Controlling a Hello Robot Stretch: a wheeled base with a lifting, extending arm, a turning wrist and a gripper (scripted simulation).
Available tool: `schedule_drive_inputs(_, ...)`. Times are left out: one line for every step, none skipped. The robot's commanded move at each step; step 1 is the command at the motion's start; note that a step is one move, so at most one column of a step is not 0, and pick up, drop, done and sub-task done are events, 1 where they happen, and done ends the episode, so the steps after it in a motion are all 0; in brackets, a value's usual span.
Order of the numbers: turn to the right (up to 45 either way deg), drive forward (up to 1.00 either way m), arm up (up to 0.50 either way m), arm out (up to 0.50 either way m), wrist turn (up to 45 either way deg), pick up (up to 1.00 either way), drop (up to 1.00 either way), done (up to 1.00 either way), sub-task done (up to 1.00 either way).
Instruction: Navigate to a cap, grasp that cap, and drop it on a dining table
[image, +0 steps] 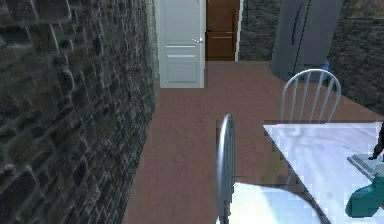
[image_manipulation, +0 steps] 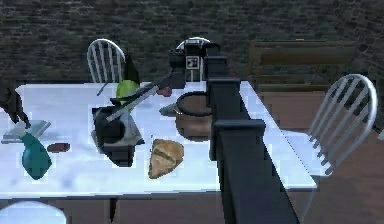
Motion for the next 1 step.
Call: schedule_drive_inputs(0.0, 0.00, 0.00, 0.00, 0.0, 0.00, 0.00, 1.00, 0.00)
